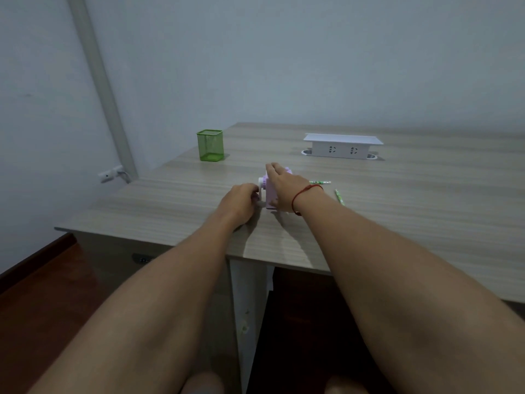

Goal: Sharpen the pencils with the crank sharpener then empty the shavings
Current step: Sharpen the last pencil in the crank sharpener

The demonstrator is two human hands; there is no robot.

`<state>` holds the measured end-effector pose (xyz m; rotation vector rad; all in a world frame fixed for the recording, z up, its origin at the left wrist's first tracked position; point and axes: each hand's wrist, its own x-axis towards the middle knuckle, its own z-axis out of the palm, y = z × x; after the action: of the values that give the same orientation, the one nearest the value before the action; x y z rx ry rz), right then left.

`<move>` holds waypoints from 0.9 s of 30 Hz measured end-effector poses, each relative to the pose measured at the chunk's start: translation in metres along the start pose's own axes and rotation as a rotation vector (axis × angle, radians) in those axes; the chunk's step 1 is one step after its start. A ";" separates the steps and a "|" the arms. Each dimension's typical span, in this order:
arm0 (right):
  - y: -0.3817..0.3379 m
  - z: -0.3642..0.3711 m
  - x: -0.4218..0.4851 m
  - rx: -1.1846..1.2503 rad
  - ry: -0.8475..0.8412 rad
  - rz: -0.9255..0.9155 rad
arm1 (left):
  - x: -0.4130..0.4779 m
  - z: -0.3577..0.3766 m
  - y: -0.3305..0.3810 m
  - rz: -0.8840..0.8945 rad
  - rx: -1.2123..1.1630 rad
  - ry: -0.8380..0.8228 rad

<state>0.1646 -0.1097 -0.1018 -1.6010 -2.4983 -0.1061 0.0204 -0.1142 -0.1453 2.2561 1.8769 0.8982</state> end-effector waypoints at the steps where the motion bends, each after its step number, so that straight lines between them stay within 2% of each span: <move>1: -0.001 0.001 0.001 -0.002 0.000 0.015 | 0.000 0.000 0.000 0.004 0.004 0.000; 10: -0.003 0.008 0.007 0.014 -0.007 0.088 | 0.001 0.001 0.002 -0.028 0.109 -0.078; 14: -0.008 0.006 0.002 0.011 0.084 0.116 | 0.003 -0.002 0.004 -0.029 0.184 -0.113; 21: -0.009 0.001 0.010 0.073 -0.010 0.132 | 0.008 -0.001 0.002 -0.004 0.268 -0.171; 27: -0.007 0.007 0.010 0.043 0.042 0.131 | 0.017 -0.001 -0.004 0.043 0.332 -0.225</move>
<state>0.1535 -0.1027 -0.1071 -1.7212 -2.3415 -0.0676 0.0181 -0.0978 -0.1392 2.4609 2.0005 0.3334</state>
